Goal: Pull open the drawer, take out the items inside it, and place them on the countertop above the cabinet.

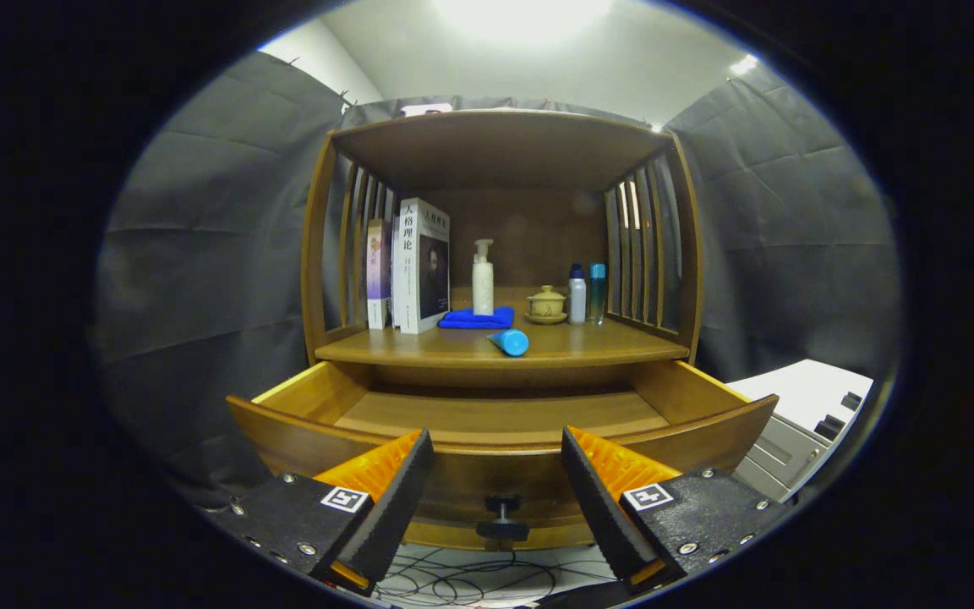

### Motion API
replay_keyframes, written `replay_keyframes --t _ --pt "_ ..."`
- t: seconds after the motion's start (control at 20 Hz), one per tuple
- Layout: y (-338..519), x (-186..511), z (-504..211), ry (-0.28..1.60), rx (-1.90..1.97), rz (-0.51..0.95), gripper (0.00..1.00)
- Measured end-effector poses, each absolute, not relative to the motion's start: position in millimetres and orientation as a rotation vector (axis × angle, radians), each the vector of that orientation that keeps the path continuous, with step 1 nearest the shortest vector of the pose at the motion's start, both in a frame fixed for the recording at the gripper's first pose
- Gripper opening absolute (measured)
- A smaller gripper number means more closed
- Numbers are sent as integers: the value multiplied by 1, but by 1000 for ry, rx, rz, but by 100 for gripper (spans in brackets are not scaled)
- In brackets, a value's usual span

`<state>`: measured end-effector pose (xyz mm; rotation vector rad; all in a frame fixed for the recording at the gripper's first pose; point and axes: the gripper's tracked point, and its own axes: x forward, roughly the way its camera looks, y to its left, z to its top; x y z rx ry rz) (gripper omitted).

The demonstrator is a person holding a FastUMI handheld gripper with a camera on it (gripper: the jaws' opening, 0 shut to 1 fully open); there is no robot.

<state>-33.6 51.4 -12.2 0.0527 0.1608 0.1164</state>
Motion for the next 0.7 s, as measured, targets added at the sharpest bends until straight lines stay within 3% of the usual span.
replay_keyframes --t 0.7 --pt "57 -25 -30 186 8 95 94"
